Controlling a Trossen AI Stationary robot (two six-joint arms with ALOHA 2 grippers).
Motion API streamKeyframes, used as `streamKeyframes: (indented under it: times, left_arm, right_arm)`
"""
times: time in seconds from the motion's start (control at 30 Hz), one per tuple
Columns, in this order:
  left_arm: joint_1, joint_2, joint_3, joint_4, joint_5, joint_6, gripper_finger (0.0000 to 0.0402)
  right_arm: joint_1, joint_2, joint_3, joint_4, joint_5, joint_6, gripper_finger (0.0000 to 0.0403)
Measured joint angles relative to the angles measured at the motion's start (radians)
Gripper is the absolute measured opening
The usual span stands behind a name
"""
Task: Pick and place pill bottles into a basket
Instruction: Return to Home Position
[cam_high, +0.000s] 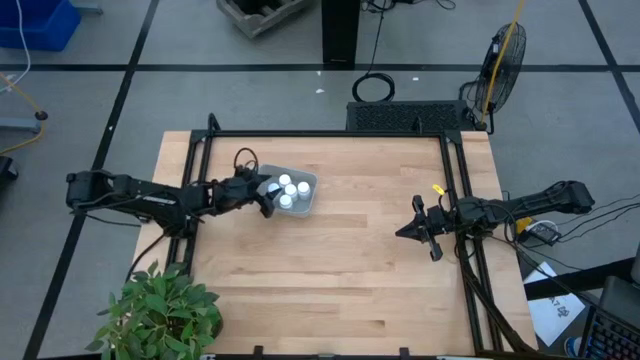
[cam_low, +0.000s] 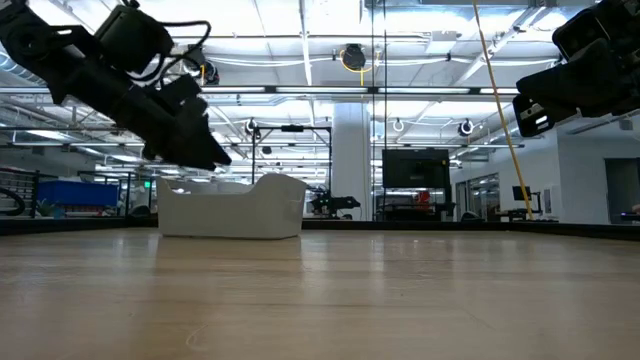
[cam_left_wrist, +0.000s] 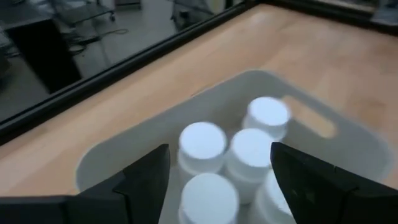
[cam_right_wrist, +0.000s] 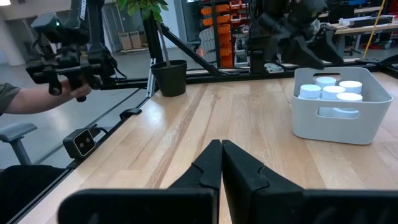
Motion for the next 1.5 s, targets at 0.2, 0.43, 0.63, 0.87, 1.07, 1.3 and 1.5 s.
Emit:
streamKeyframes:
  times: [0.2,0.43,0.63,0.87,1.07,1.3,1.5]
  left_arm:
    - [-0.001,-0.140,0.000,-0.117,0.124,0.024,0.0216]
    - [-0.073,-0.279,0.000,-0.265,0.184,-0.010,0.0046]
    - [-0.171,-0.361,0.000,-0.313,0.245,0.034,0.0024]
    - [-0.255,-0.517,0.000,-0.395,0.251,0.047,0.0026]
    - [-0.296,-0.672,-0.003,-0.437,0.250,0.101,0.0005]
    - [-0.316,-0.847,-0.116,-0.430,0.240,0.110,0.0031]
    - [-0.316,-0.976,-0.235,-0.342,0.262,0.133,0.0017]
  right_arm:
    - [0.000,0.000,0.000,0.000,0.000,0.000,0.0004]
    - [0.000,0.000,0.000,0.000,0.000,0.000,0.0004]
    - [0.000,0.000,0.000,0.000,0.000,0.000,0.0004]
    - [0.000,0.000,0.000,0.000,0.000,0.000,0.0004]
    - [0.000,0.000,0.000,0.095,0.000,0.032,0.0004]
    - [0.001,-0.016,0.000,0.207,-0.108,0.107,0.0004]
    - [0.000,-0.047,0.000,0.197,-0.185,0.093,0.0004]
